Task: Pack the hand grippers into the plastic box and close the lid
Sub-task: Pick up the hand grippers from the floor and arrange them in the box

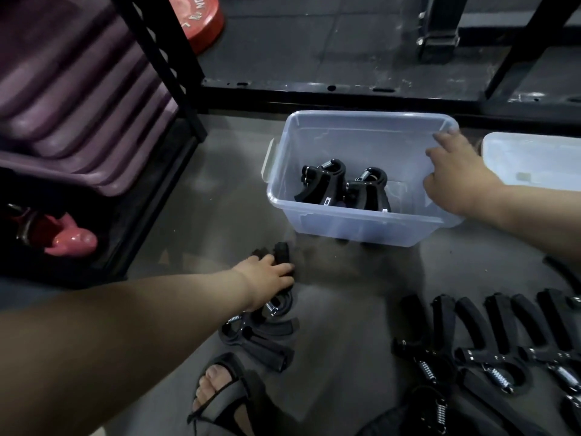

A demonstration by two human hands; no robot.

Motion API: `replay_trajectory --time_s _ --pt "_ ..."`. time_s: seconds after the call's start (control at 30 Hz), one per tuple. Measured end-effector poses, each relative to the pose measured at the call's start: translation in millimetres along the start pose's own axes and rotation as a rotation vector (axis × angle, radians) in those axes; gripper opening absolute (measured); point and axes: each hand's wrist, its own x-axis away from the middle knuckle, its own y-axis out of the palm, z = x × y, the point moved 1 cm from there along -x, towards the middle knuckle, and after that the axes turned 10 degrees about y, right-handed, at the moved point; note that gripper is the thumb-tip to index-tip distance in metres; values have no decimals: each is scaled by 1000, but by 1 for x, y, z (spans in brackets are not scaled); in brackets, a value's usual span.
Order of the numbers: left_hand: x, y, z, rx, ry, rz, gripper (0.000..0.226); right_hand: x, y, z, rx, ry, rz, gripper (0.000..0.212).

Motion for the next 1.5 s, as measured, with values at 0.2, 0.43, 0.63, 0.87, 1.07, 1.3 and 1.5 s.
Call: replay_trajectory --time_s 0.2,0.43,0.63,0.87,1.07,1.3,1.5 --pt "-10 -5 -5 134 -14 8 76 -2 0 0 13 -15 -1 56" --pt "-23 -2 -26 -218 52 94 55 -3 3 1 -9 6 -14 56" --pt "-32 10 -30 -285 9 62 46 -6 6 4 -9 8 -13 57" --pt "-17 14 -31 -367 22 -14 34 -10 11 6 13 0 -23 56" --pt "21 -17 -47 -95 -31 237 26 -21 20 12 208 -54 -18 58" --pt "62 -54 -17 384 -86 707 34 -21 8 9 345 -61 -134 58" --pt "71 -88 -3 883 -545 1086 21 -4 -4 10 332 -70 -200 56"
